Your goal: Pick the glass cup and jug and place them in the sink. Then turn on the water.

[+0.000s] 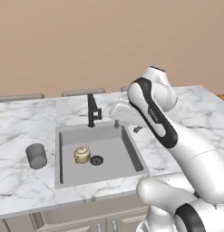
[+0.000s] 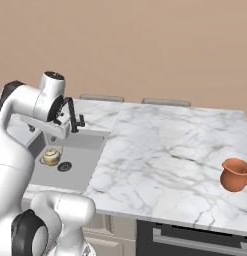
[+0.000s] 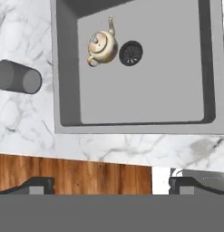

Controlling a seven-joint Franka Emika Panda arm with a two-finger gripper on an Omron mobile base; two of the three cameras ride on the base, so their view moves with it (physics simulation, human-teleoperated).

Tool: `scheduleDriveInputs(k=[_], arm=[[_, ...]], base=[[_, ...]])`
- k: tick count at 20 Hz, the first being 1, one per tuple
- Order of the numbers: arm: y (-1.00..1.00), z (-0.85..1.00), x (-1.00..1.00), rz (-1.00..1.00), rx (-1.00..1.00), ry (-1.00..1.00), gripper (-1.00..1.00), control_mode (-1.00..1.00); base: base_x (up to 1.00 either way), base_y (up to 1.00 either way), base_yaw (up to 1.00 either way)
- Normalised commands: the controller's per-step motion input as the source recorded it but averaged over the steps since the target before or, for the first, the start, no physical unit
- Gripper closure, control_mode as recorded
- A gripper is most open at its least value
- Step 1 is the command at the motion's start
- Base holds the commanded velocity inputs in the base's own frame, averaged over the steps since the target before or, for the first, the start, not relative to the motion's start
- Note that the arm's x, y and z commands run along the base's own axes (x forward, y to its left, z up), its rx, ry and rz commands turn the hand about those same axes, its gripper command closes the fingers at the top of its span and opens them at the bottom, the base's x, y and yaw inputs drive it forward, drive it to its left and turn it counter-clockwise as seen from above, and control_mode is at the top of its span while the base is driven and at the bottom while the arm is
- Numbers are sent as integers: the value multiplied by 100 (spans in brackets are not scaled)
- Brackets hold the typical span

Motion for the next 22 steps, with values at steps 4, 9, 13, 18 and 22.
scheduleDriveInputs(k=[4, 9, 13, 18, 22], arm=[[100, 0, -19, 0, 16, 22, -100, -100], [100, -3, -4, 0, 5, 17, -100, -100], [100, -30, -3, 0, 0, 13, -100, -100], [96, -38, 0, 0, 0, 1, -100, -100], [71, -27, 16, -3, 0, 0, -100, -100]], base=[[0, 0, 0], [0, 0, 0], [0, 0, 0], [0, 0, 0], [0, 0, 0]])
